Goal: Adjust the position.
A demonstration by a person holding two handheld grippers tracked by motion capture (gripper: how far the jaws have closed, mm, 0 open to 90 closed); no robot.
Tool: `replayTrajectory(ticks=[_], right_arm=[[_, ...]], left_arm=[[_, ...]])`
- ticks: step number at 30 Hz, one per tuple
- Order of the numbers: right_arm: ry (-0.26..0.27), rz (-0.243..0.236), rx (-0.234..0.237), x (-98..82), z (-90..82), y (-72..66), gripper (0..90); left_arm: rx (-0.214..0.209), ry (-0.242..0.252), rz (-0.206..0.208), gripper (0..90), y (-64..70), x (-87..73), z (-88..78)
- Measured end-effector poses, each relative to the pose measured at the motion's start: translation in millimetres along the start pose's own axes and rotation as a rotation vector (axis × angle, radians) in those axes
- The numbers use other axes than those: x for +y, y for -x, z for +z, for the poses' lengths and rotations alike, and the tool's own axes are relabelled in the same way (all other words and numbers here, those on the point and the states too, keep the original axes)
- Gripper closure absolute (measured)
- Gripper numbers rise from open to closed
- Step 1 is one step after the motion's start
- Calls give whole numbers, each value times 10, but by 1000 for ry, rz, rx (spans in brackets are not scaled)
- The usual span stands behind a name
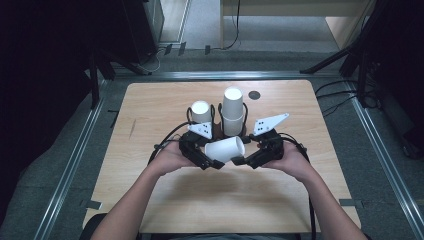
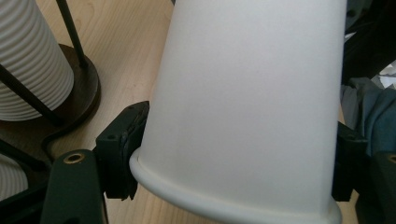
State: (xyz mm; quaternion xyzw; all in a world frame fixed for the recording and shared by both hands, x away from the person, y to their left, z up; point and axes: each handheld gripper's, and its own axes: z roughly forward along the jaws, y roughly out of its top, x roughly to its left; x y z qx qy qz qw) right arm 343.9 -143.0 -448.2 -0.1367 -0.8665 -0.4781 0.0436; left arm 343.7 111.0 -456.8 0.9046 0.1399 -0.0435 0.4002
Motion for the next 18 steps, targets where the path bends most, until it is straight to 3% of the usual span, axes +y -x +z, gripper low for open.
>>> replayTrajectory(ticks=[8,16,18], right_arm=[[-70,-28,-35,-45,34,6,219],[-134,-26,-74,-101,83,34,216],[-143,-23,-81,-111,91,43,216]], left_arm=[[8,-65,0,243,-41,24,-60],[35,-146,7,242,-98,80,-99],[24,-159,2,243,-112,110,-101]])
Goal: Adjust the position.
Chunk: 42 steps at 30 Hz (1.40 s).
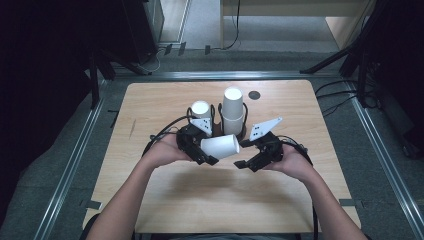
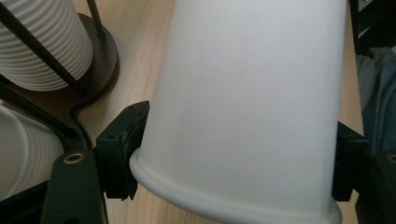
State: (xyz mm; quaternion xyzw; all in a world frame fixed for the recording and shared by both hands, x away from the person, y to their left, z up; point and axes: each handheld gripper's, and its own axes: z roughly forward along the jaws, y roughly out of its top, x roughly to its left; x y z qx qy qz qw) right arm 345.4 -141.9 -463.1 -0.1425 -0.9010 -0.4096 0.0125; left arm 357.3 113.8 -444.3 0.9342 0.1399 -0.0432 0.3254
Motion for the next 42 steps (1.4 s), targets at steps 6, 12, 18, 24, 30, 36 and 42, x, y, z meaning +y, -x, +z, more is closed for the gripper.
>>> replayTrajectory(ticks=[6,12,18,24,30,36,42], right_arm=[[-1,2,-15,-17,-6,30,216],[-10,-5,-22,-28,11,30,216],[-14,4,-26,-29,32,37,216],[-26,1,-17,-18,102,23,216],[-35,-18,11,-10,184,7,216],[-66,-57,17,2,285,-34,223],[-94,-87,32,-5,340,-60,263]], left_arm=[[2,-60,11,243,-47,51,69],[-3,-112,7,242,-103,41,170],[0,-196,28,242,-128,69,270],[18,-266,41,240,-86,87,371],[1,-279,51,241,-39,76,426],[-26,-287,50,237,-11,74,497],[-50,-283,58,234,19,74,548]])
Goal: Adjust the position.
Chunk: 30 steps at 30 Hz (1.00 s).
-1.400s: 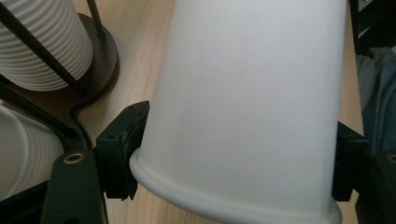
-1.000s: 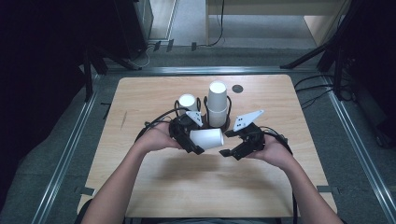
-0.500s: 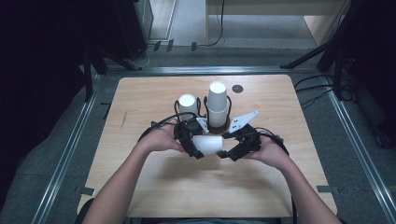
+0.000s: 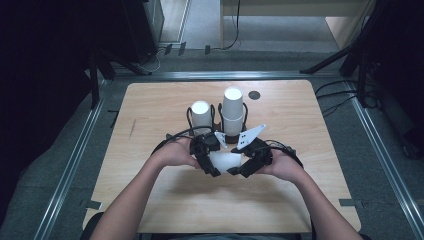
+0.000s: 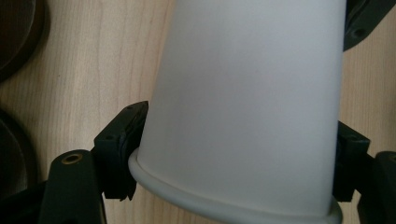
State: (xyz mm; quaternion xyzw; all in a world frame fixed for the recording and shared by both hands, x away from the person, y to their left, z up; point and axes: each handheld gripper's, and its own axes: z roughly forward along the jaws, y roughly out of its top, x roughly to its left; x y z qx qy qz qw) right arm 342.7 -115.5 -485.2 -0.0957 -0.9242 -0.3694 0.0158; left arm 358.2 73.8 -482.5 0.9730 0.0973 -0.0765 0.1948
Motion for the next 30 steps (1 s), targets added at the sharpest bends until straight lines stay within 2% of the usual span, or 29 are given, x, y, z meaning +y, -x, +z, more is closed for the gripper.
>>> replayTrajectory(ticks=[2,3,8,13,16,17,21,26,30], right_arm=[[-14,10,15,-2,16,-12,277],[-15,1,26,-3,22,-11,310],[-14,-15,37,7,6,-27,328],[-17,-31,31,36,-30,-42,334],[5,-29,29,43,-77,-37,335],[7,-26,24,44,-88,-35,335],[28,-15,21,36,-141,-26,334],[55,-16,32,18,-197,-13,332],[74,-9,33,13,-229,-6,332]], left_arm=[[-1,-9,6,234,11,13,11],[0,-12,5,235,17,17,13],[2,2,14,235,37,2,-9],[24,62,15,215,69,-41,-35],[35,117,-3,114,75,-38,-69],[50,133,-4,104,70,-36,-84],[46,206,-35,40,71,-67,-130],[70,253,-37,37,95,-125,-166],[62,307,-43,38,114,-161,-206]])
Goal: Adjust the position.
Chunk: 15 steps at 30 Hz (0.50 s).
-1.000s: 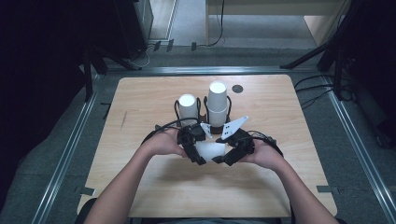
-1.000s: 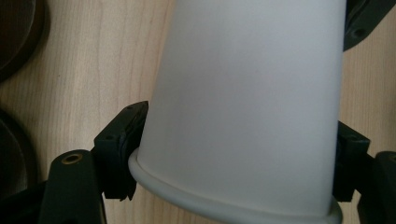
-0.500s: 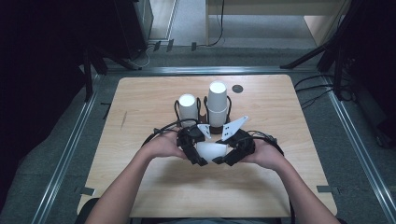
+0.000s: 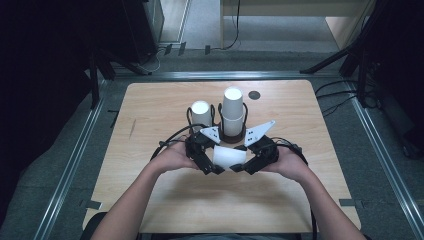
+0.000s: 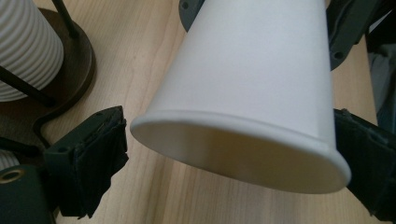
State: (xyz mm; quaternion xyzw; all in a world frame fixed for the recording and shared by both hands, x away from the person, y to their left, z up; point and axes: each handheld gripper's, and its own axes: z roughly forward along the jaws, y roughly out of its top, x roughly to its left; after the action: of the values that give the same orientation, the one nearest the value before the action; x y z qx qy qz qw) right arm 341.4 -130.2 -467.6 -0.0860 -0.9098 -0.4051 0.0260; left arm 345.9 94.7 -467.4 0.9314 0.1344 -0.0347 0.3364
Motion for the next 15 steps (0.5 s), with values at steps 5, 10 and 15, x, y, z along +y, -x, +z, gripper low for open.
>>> replayTrajectory(ticks=[5,10,15], right_arm=[[28,-2,3,6,-40,-5,331],[54,-2,7,9,-74,-4,330],[76,4,22,5,-99,3,330]], left_arm=[[-4,56,-28,38,-12,-31,-41],[-9,112,-56,53,-19,-59,-63],[-28,162,-49,54,21,-58,-70]])
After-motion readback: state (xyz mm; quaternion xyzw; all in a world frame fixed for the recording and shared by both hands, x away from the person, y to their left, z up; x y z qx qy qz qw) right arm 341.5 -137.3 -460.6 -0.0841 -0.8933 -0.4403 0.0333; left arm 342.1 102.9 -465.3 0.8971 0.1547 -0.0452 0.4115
